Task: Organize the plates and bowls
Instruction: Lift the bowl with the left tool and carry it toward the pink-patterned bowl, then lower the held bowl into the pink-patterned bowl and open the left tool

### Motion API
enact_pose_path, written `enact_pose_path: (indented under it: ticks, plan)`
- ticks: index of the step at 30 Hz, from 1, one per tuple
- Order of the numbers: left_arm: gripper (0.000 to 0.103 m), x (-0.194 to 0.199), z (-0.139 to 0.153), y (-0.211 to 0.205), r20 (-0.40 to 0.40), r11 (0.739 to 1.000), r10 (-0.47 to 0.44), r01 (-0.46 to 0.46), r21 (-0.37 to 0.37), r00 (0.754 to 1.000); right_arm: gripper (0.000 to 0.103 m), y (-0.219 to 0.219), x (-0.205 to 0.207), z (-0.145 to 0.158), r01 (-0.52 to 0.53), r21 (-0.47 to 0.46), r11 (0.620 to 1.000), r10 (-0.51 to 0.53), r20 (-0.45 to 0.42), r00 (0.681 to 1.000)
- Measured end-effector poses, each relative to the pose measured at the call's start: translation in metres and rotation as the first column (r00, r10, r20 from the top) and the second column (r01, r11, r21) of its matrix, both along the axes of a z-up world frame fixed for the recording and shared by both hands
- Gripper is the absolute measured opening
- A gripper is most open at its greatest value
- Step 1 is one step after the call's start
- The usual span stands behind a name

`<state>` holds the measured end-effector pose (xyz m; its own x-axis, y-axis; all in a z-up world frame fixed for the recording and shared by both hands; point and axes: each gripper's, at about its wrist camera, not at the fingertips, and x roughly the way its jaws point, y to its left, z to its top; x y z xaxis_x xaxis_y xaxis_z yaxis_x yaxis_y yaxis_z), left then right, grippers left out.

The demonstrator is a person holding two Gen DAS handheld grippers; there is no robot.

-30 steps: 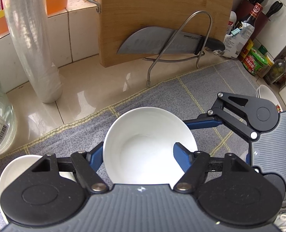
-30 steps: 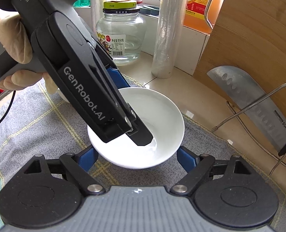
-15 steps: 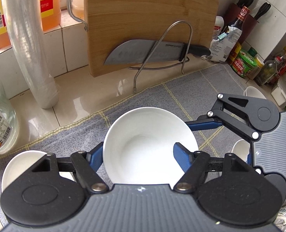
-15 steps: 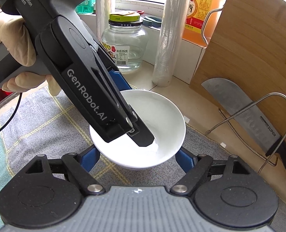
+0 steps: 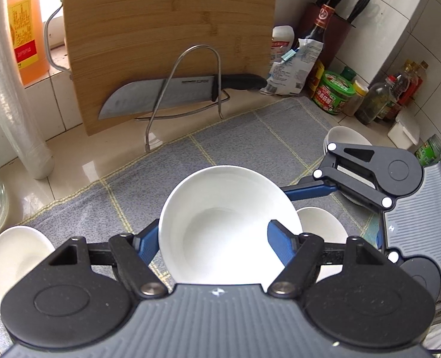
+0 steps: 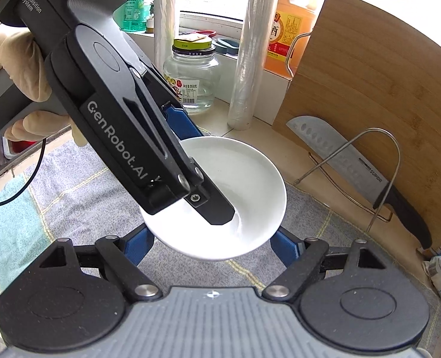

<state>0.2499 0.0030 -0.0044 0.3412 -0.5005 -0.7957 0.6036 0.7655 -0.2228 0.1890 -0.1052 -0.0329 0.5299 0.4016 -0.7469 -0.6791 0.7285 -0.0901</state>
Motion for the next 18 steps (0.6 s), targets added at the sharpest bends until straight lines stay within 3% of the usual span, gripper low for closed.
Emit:
enact_pose_path:
  ticks: [18]
  plan:
    - [0.074, -0.031, -0.003, -0.067, -0.012, 0.988, -0.157, 0.156, -0.018, 0.988, 0.088, -0.055, -0.054, -0.001, 0.147, -0.029, 0.989, -0.148, -0.003, 0.989]
